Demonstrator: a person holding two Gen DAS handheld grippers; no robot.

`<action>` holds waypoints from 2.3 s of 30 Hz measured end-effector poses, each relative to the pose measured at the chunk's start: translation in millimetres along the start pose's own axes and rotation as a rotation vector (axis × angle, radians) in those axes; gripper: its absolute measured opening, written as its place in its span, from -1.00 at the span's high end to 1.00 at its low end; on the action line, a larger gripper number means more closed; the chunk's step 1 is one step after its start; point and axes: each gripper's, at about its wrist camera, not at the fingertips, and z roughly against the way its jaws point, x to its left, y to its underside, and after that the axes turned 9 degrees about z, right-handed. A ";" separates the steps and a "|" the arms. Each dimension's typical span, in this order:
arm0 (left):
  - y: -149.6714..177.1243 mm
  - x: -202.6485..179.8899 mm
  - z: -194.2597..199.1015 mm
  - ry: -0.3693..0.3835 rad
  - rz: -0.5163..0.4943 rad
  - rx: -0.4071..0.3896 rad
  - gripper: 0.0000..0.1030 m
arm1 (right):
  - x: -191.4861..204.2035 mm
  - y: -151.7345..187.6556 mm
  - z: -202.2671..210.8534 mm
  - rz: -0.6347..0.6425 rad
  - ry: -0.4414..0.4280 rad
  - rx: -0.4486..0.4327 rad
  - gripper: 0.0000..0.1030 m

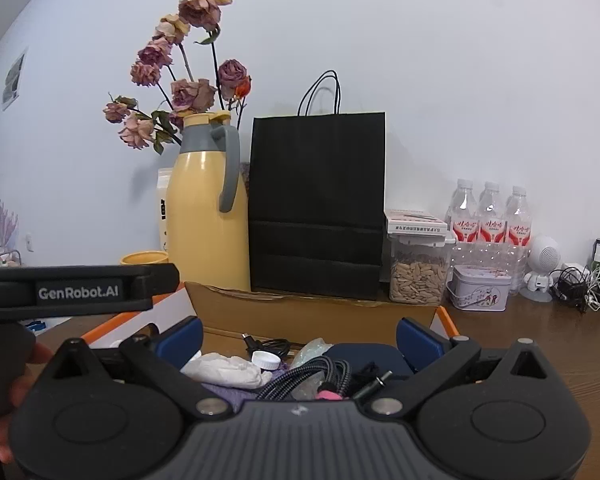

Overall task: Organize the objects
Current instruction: 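Carry the sponge block and the white cap into the box and open both grippers, then move the right gripper to the red rose and grasp it, then grasp a white bottle cap with the left gripper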

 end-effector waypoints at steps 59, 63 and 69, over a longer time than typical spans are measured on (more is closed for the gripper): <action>68.9 31.2 70.1 -0.048 -0.072 0.192 -1.00 | 33.4 60.4 69.6 0.029 -0.260 0.214 0.39; 69.1 33.1 67.0 -0.056 -0.064 0.216 -1.00 | 28.0 59.8 79.6 0.009 -0.212 0.150 0.43; 71.5 33.1 58.6 -0.044 -0.063 0.276 -1.00 | 14.7 58.5 82.8 -0.020 -0.160 0.121 0.43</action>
